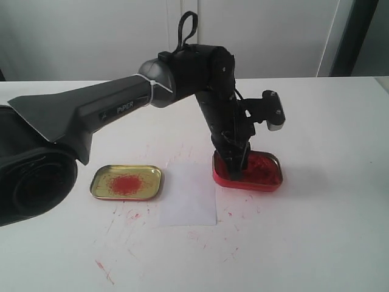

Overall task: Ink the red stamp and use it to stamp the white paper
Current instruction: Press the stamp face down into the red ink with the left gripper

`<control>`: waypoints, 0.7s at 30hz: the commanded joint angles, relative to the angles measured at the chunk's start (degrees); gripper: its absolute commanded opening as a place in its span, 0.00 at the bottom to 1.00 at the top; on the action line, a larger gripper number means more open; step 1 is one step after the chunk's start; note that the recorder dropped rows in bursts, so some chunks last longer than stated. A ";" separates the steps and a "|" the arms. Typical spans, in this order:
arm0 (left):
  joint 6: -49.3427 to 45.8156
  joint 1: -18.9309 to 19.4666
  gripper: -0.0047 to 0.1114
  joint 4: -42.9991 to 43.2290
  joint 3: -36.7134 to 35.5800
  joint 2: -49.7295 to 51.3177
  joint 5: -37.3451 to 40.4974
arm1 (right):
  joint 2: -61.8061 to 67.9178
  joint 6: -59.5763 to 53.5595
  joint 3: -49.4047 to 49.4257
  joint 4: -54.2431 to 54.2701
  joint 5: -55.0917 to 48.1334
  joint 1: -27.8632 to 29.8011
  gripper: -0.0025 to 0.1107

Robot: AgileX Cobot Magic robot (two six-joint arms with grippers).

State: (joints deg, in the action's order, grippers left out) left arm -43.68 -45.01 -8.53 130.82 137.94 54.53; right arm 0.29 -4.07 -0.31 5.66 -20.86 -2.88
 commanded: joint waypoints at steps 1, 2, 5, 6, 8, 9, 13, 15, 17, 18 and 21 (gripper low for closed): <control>0.22 -1.23 0.04 -0.85 -0.07 -2.04 0.00 | -0.29 -0.15 0.31 0.04 0.81 -0.06 0.02; 0.22 -1.44 0.04 -0.72 -0.07 -1.93 0.11 | -0.29 -0.15 0.31 0.04 0.71 -0.06 0.02; 0.22 -1.61 0.04 -0.48 -0.07 -1.86 0.11 | -0.29 -0.15 0.31 0.04 0.71 -0.06 0.02; 0.22 -1.61 0.04 -0.09 -0.07 -1.68 0.11 | -0.29 -0.15 0.31 0.04 0.71 -0.06 0.02; 0.22 -1.61 0.04 0.45 -0.07 -1.01 0.81 | -0.29 -0.15 0.31 0.04 0.71 -0.06 0.02; 0.32 -1.66 0.04 0.45 -0.07 -0.53 1.27 | -0.29 -0.15 0.31 0.04 0.71 -0.06 0.02; 0.44 -2.98 0.04 2.97 -0.07 0.40 1.63 | -0.29 -0.15 0.31 0.04 0.71 -0.06 0.02; 1.13 -3.70 0.04 5.44 -0.07 0.40 1.53 | -0.29 -0.15 0.31 0.04 0.71 -0.06 0.02; 2.34 -4.08 0.04 7.47 -0.07 0.40 1.52 | -0.29 -0.15 0.31 0.04 0.71 -0.06 0.02; 3.13 -4.32 0.04 8.53 -0.07 0.40 1.52 | -0.29 -0.15 0.31 0.04 0.71 -0.06 0.02; 4.29 -4.95 0.04 10.59 -0.07 0.40 1.52 | -0.29 -0.15 0.31 0.04 0.71 -0.06 0.02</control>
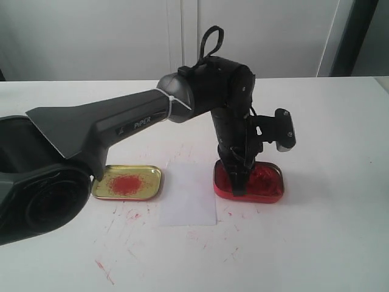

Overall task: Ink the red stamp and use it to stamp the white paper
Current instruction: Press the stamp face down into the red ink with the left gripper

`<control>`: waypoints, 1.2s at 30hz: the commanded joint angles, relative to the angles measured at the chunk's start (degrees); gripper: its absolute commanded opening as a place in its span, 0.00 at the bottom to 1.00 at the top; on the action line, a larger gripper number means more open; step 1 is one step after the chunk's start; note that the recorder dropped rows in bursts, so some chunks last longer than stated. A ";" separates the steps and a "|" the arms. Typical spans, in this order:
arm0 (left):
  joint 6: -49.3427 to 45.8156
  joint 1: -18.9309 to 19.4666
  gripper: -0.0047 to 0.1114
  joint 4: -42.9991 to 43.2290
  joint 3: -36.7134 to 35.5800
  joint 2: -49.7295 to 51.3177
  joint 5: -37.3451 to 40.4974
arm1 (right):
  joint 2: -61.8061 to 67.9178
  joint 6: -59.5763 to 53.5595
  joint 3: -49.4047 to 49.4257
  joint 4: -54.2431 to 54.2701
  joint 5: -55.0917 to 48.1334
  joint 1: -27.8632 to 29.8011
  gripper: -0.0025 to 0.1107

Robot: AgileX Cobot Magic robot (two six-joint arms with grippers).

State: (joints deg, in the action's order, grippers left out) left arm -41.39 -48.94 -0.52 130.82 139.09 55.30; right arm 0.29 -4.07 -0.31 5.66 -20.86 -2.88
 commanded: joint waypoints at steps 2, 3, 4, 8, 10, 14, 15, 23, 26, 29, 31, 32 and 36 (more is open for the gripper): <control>2.28 -1.49 0.04 3.95 -0.07 -0.75 0.75 | -0.29 -0.15 0.31 0.04 0.71 -0.06 0.02; 2.41 -1.79 0.04 4.90 -0.07 -0.75 0.75 | -0.29 -0.15 0.31 0.04 0.71 -0.06 0.02; 2.68 -2.05 0.04 5.59 -0.07 -0.75 0.75 | -0.29 -0.15 0.31 0.04 0.71 -0.06 0.02; 2.91 -2.86 0.04 6.11 -0.07 -0.75 0.75 | -0.29 -0.15 0.31 0.04 0.71 -0.06 0.02; 2.91 -3.17 0.04 6.75 -0.07 -0.75 0.75 | -0.29 -0.15 0.31 0.04 0.71 -0.06 0.02; 3.97 -4.03 0.04 9.46 -0.07 -0.75 0.85 | -0.29 -0.15 0.31 0.04 0.81 -0.06 0.02; 3.96 -4.13 0.04 9.61 -0.07 -0.92 0.85 | -0.29 -0.15 0.31 0.04 0.81 -0.06 0.02; 4.90 -4.29 0.04 10.01 -0.07 -3.41 1.06 | -0.29 -0.15 0.31 0.04 0.81 -0.06 0.02; 6.97 -4.29 0.04 10.01 -0.07 -4.36 1.06 | -0.29 -0.15 0.31 0.04 0.81 -0.06 0.02; 7.14 -4.29 0.04 9.46 -0.07 -5.11 2.24 | -0.29 -0.15 0.31 0.04 0.81 -0.06 0.02; 7.14 -4.15 0.04 8.88 -0.07 -5.58 3.48 | -0.29 -0.15 0.31 0.04 0.81 -0.06 0.02; 7.14 -3.87 0.04 8.37 -0.07 -5.84 4.29 | -0.29 -0.15 0.31 0.04 0.81 -0.06 0.02; 8.48 -1.94 0.04 6.68 -0.07 -7.25 7.79 | -0.29 -0.15 0.31 0.04 0.81 -0.06 0.02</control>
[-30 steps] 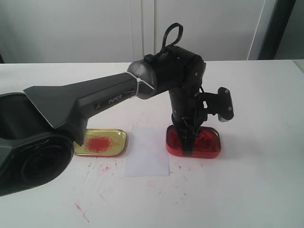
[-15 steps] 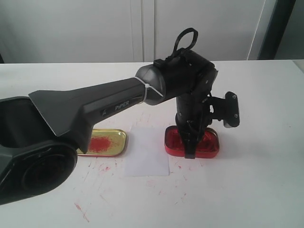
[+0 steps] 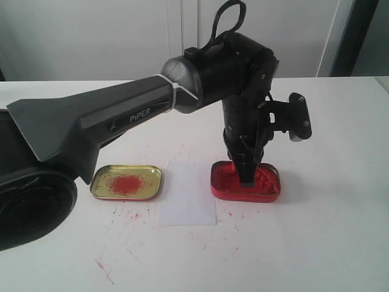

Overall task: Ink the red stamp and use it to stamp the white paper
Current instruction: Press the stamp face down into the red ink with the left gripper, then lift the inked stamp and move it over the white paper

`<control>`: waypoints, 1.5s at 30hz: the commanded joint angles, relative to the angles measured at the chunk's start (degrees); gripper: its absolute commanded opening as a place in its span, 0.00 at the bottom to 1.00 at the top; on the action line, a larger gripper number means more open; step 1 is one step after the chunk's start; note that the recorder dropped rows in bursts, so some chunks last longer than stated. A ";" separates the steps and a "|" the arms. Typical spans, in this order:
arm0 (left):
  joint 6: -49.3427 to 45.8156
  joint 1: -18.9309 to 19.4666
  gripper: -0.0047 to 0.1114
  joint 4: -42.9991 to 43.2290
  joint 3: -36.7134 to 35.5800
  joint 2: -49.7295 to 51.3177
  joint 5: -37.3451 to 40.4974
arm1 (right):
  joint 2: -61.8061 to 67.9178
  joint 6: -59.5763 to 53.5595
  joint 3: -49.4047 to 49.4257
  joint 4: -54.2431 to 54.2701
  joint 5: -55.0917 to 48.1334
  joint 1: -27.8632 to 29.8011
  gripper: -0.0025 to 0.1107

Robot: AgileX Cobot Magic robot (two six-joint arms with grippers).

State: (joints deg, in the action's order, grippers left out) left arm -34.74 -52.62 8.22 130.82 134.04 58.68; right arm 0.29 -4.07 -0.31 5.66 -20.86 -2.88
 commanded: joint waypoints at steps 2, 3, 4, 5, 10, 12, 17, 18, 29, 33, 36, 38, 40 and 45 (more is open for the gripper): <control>3.43 3.50 0.04 -3.05 -0.07 -2.78 6.37 | -0.29 -0.15 0.31 0.04 0.81 -0.06 0.02; 3.58 4.25 0.04 -3.74 -0.07 -2.94 7.42 | -0.29 -0.15 0.31 0.04 0.81 -0.06 0.02; 3.58 5.42 0.04 -5.10 -0.07 -3.30 8.95 | -0.29 -0.15 0.31 0.04 0.81 -0.06 0.02; 3.58 6.52 0.04 -6.49 -0.07 -3.45 10.45 | -0.29 -0.15 0.31 0.04 0.81 -0.06 0.02; 3.72 11.86 0.04 -12.94 -0.07 -4.19 11.29 | -0.29 -0.15 0.31 0.04 0.81 -0.06 0.02; 4.60 13.49 0.04 -12.94 -0.07 -4.42 11.29 | -0.29 -0.15 0.31 0.04 0.81 -0.06 0.02; 6.49 16.40 0.04 -12.94 -0.20 -5.64 11.29 | -0.29 -0.15 0.31 0.04 0.81 -0.06 0.02; 6.58 16.85 0.04 -13.08 -0.20 -5.99 11.29 | -0.29 -0.15 0.31 0.04 0.81 -0.06 0.02; 4.36 18.37 0.04 -13.33 -11.66 -12.16 11.29 | -0.29 -0.15 0.31 0.04 0.81 -0.06 0.02; 2.90 18.37 0.04 -13.33 -17.27 -14.51 11.29 | -0.29 -0.15 0.31 0.04 0.81 -0.06 0.02; 1.23 18.37 0.04 -15.24 -21.47 -16.13 9.72 | -0.29 -0.15 0.31 0.04 0.81 -0.06 0.02; -1.16 18.25 0.04 -16.88 -24.71 -17.34 7.38 | -0.29 -0.15 0.31 0.04 0.81 -0.06 0.02; -3.02 18.25 0.04 -18.49 -27.69 -18.26 4.82 | -0.29 -0.15 0.31 0.04 0.81 -0.06 0.02; -7.77 18.17 0.04 -24.36 -34.90 -19.93 -3.62 | -0.29 -0.15 0.31 0.04 0.81 -0.06 0.02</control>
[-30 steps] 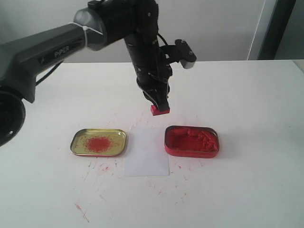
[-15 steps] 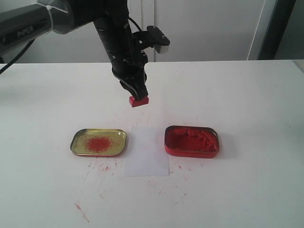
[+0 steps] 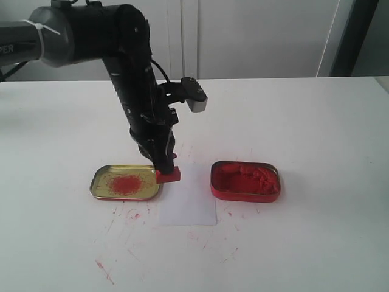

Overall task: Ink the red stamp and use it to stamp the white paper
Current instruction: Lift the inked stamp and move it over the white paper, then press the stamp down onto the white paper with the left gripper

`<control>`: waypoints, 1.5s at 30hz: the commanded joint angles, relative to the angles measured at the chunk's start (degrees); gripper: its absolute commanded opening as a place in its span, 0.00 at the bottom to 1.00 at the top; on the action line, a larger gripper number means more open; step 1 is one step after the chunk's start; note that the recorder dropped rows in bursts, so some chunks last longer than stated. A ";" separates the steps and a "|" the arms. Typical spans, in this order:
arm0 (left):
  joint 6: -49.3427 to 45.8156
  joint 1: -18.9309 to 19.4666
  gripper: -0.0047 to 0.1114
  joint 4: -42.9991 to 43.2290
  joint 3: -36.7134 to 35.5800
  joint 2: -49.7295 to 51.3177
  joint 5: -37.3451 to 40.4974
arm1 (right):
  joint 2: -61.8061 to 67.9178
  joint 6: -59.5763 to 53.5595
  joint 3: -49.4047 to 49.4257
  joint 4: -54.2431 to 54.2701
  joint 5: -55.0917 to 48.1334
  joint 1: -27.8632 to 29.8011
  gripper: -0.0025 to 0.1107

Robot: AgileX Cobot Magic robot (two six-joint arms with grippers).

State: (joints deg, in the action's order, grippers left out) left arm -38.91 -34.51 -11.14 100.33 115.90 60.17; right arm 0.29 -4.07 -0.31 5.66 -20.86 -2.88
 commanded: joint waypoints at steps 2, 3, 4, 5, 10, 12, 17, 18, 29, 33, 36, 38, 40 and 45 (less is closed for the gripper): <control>-4.53 -0.09 0.04 -6.25 -5.85 -1.79 -6.71 | -0.29 -0.15 0.31 0.04 0.81 -0.06 0.02; -4.79 -0.32 0.04 -6.57 -6.47 -1.79 -7.52 | -0.29 -0.15 0.31 0.04 0.81 -0.06 0.02; -4.79 -0.63 0.04 -6.57 -6.89 -1.79 -8.41 | -0.29 -0.15 0.31 0.04 0.81 -0.06 0.02; -5.05 -1.12 0.04 -6.42 -7.27 -1.79 -9.30 | -0.29 -0.15 0.31 0.04 0.81 -0.06 0.02; -5.17 -3.02 0.04 -5.37 -7.88 -1.50 -13.33 | -0.29 -0.15 0.31 0.04 0.81 -0.06 0.02; -5.17 -3.30 0.04 -5.00 -7.88 -1.37 -15.05 | -0.29 -0.15 0.31 0.04 0.81 -0.06 0.02; -5.25 -3.38 0.04 -4.49 -7.88 -1.27 -15.93 | -0.29 -0.15 0.31 0.04 0.81 -0.06 0.02; -5.25 -3.38 0.04 -4.09 -7.88 -1.27 -15.93 | -0.29 -0.15 0.31 0.04 0.81 -0.06 0.02; -4.83 -3.38 0.04 -1.39 -7.88 1.37 -16.01 | -0.29 -0.15 0.31 0.04 0.81 -0.06 0.02; -4.83 -3.38 0.04 -1.50 -7.88 1.82 -17.48 | -0.29 -0.15 0.31 0.04 0.81 -0.06 0.02; -4.83 -3.38 0.04 -1.61 -7.88 1.82 -18.89 | -0.29 -0.15 0.31 0.04 0.81 -0.06 0.02; -4.83 -3.28 0.04 -1.61 -7.88 1.82 -18.86 | -0.29 -0.15 0.31 0.04 0.81 -0.06 0.02; -4.83 -3.28 0.04 -1.44 -7.88 1.82 -19.03 | -0.29 -0.15 0.31 0.04 0.81 -0.06 0.02; -4.83 -3.28 0.04 -1.31 -7.88 2.20 -19.41 | -0.29 -0.15 0.31 0.04 0.81 -0.06 0.02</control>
State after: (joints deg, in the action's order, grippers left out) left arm -43.94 -37.66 -12.26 92.67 118.02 40.47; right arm 0.29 -4.07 -0.31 5.66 -20.86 -2.88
